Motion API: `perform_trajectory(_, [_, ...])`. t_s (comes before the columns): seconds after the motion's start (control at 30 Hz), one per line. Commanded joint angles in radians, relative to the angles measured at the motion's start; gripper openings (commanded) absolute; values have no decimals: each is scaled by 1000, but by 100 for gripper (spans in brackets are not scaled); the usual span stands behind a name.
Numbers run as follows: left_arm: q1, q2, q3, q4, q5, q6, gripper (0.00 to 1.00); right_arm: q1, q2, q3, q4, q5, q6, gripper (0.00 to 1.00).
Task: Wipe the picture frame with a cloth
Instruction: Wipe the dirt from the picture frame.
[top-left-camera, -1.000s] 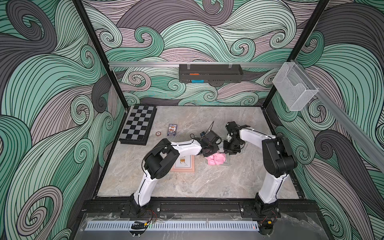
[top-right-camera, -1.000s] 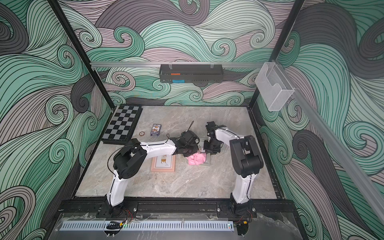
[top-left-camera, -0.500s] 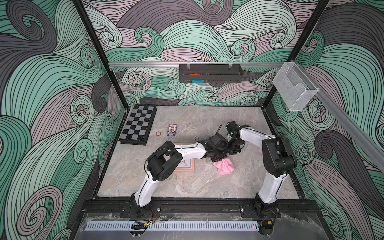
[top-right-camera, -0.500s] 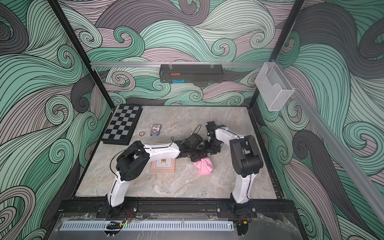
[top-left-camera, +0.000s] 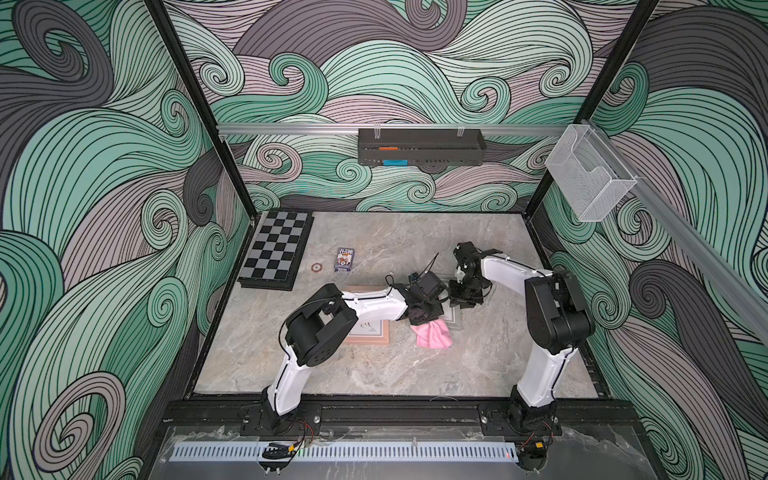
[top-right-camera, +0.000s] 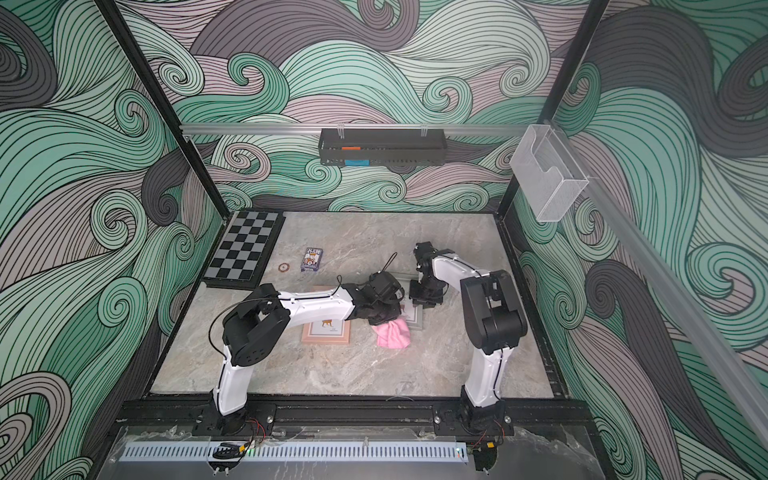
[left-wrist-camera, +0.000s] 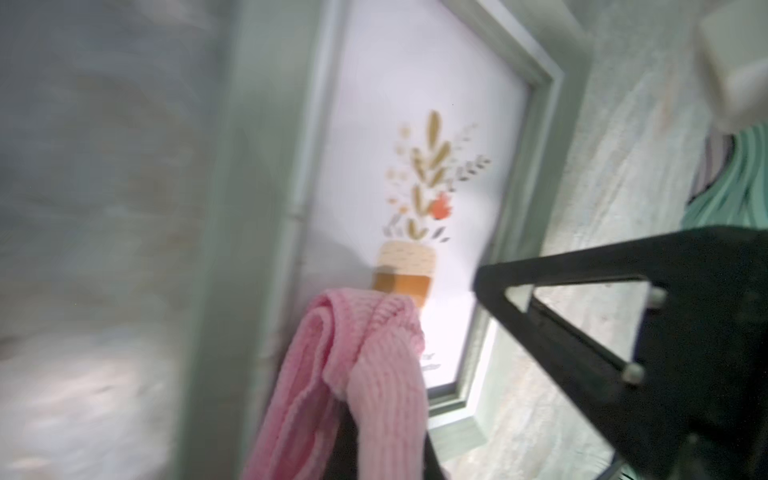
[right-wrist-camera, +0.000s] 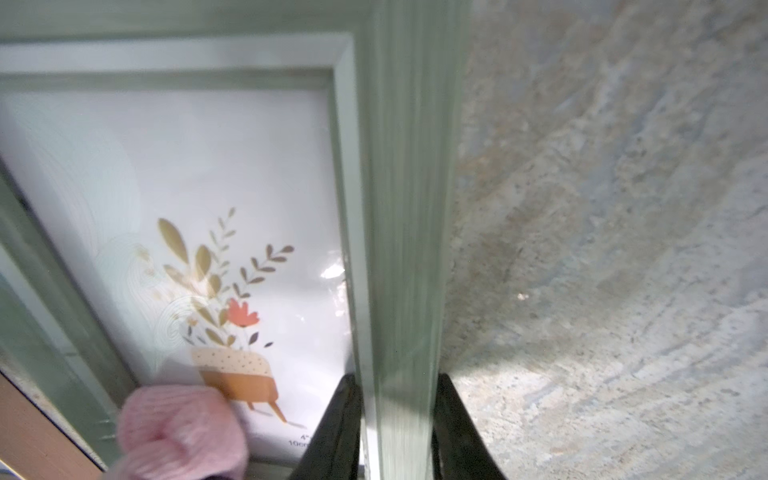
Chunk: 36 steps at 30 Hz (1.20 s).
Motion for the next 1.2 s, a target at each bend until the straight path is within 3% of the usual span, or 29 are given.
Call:
perform_trajectory(0.0, [20, -47, -61, -194, -146, 43, 0, 9, 51, -29, 25, -8, -8, 26])
perform_trajectory(0.2, [37, -144, -107, -268, -301, 40, 0, 9, 47, -33, 30, -19, -10, 26])
perform_trajectory(0.37, [63, -151, -40, -267, -365, 53, 0, 9, 44, -38, 35, -25, -12, 26])
perform_trajectory(0.53, [115, -18, 96, -167, -309, 80, 0, 9, 47, -34, 35, -27, -11, 26])
perform_trajectory(0.7, [121, 100, 228, -214, -251, 78, 0, 10, 48, -32, 35, -32, -19, 26])
perform_trajectory(0.97, [65, -72, -40, -240, -164, -20, 0, 10, 50, -28, 35, -29, -18, 26])
perform_trajectory(1.17, [13, -177, -124, -254, -78, -32, 0, 10, 52, -28, 35, -26, -14, 26])
